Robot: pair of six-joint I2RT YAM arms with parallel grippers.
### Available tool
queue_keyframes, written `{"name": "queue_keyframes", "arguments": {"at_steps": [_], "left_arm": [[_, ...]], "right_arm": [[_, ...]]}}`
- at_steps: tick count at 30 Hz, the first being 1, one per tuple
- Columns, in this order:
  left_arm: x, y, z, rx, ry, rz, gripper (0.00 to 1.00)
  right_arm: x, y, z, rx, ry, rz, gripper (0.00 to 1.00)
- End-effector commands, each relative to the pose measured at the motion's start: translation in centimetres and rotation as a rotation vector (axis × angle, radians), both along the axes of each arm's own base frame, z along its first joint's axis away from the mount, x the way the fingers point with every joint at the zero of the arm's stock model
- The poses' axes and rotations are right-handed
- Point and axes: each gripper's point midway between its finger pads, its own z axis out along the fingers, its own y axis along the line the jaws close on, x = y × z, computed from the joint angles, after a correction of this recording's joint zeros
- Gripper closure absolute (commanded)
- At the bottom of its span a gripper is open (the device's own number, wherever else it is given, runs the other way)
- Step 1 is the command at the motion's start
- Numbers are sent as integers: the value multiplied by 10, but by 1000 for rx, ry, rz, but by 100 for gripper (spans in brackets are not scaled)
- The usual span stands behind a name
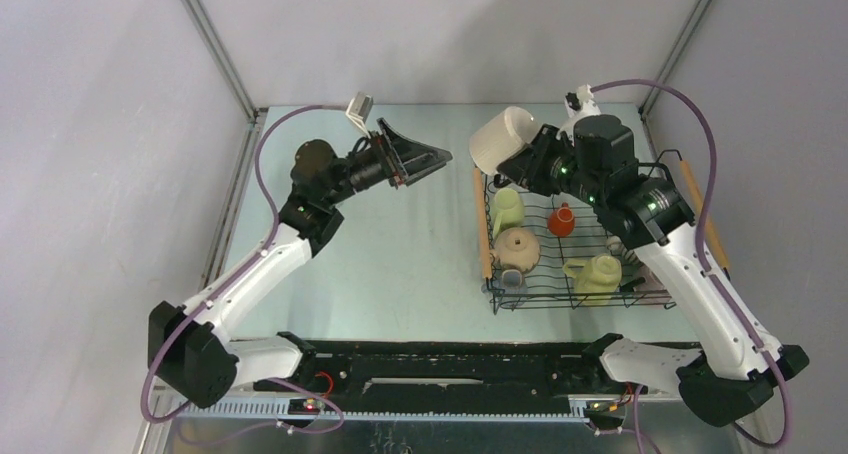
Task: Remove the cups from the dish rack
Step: Place the cup at the center of the board.
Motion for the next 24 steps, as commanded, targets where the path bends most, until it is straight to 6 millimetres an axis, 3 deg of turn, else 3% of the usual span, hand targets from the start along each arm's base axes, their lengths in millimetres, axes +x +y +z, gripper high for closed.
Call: {"name": "queue_keyframes", "arguments": {"at_steps": [1, 12, 19, 24], "left_arm": [[-10, 3, 38, -135, -51, -68, 0], [-5, 0, 44, -222, 5, -100, 1], [-18, 5, 67, -320, -23, -160, 4], [-33, 12, 87, -421, -41, -227, 12]], "right_arm": [[-6, 28, 87, 210, -217, 129, 100], [-14, 47, 101, 301, -235, 242, 100], [-20, 58, 96, 371, -215, 317, 100], [-26, 63, 99, 435, -216, 386, 100]]}}
